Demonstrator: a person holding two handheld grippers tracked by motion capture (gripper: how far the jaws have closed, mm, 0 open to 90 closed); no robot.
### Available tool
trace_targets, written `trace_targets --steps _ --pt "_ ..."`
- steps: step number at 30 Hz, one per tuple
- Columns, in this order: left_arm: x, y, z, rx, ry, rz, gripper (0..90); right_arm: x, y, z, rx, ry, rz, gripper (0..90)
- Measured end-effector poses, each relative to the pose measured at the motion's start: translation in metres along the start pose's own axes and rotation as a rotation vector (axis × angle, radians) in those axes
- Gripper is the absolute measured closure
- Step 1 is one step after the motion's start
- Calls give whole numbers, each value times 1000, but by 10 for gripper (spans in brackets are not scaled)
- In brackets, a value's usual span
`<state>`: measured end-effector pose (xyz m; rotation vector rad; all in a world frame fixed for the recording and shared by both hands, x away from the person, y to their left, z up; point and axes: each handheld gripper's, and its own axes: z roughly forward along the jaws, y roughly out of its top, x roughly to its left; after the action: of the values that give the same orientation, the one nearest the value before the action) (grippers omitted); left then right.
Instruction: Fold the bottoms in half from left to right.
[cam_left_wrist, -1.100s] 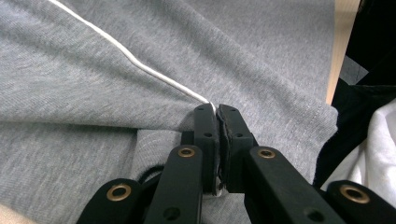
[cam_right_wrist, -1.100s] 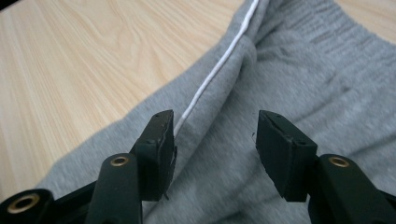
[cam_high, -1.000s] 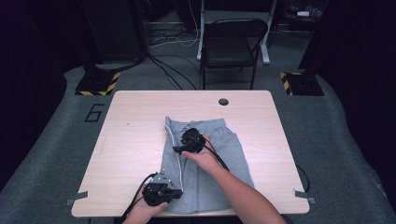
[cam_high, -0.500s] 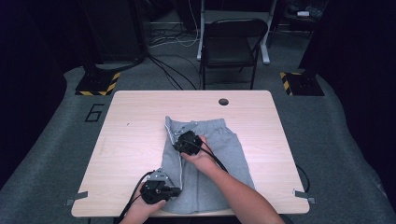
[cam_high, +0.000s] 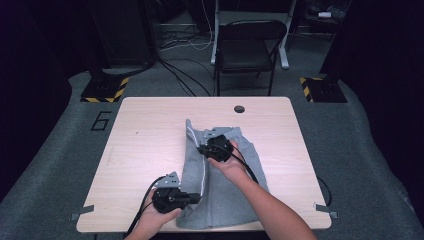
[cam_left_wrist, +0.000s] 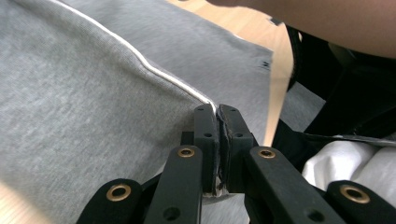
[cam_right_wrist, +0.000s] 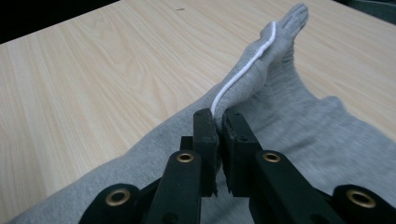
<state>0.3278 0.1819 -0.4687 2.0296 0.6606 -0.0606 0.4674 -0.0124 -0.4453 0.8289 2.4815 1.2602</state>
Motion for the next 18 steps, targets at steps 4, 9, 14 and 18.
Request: trace_targets --steps 4,9,14,18 --pt "-6 12 15 -3 -51 7 865 -7 -5 -22 -34 -31 8 843" --pt "-11 27 30 -5 -101 24 865 -22 -17 -47 -41 -64 44 842" --pt "-15 37 50 21 -111 49 864 -38 -34 -60 -23 -96 94 841" --pt "-15 36 68 61 -114 52 863 -46 -51 -59 18 -117 115 839"
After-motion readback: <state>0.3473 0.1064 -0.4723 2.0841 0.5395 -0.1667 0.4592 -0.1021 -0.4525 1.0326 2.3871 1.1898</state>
